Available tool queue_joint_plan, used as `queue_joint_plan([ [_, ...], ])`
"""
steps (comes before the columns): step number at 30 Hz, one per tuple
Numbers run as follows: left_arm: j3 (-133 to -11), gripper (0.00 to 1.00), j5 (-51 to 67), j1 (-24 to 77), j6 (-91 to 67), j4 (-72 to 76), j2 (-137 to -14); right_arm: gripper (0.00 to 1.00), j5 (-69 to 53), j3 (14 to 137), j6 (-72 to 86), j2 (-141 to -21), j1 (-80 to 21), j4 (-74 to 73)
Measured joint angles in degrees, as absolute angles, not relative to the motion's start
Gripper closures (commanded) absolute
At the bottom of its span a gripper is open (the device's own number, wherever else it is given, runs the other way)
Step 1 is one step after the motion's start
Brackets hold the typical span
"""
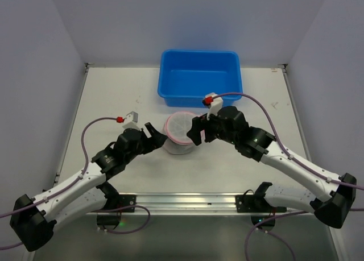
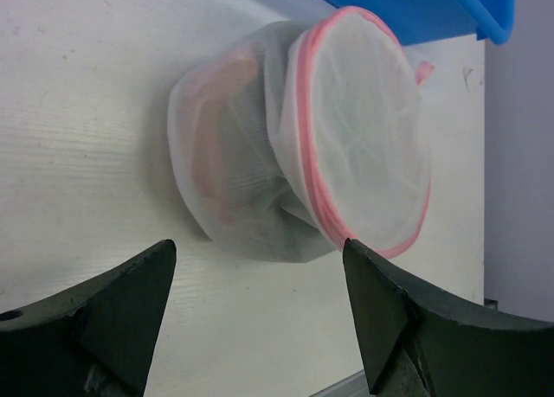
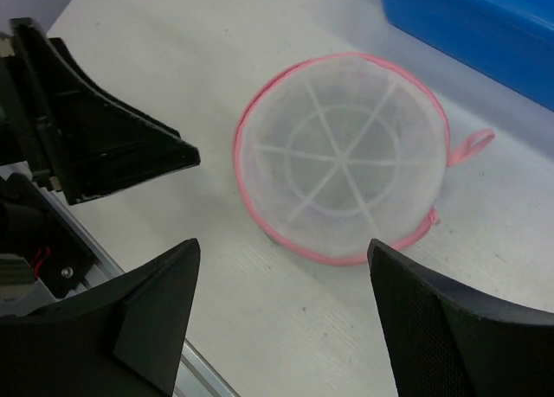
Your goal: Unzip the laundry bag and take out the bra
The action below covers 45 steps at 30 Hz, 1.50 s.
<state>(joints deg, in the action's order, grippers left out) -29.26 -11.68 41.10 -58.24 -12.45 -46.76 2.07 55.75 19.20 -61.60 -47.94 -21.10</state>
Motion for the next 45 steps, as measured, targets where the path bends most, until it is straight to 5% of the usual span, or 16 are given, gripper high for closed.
queue_joint_plan([
  [18, -25.21, 0.28, -5.85, 35.77, -56.31, -3.01, -60.55, 0.41, -1.43, 63.09, 4.80, -85.52, -54.63, -19.11],
  [28, -25.23, 0.37, -2.94, 35.73, -56.36, 3.49, -65.14, 0.97, 0.43, 63.79, 4.16, -88.29, -54.85, -18.13],
  [35, -25.10, 0.55, -3.05, 35.73, -56.47, 4.93, -66.50, 1.00, 0.10, 65.56, 7.73, -84.18, -54.85, -19.33],
  [41, -24.93, 0.83, -3.46, 35.73, -56.53, 5.76, -68.75, 1.00, 2.11, 65.54, 11.60, -76.95, -54.61, -19.33],
  [45, -24.84, 0.85, -3.49, 35.73, -56.49, 6.02, -70.37, 1.00, 7.35, 61.45, 15.59, -69.82, -53.56, -18.79],
])
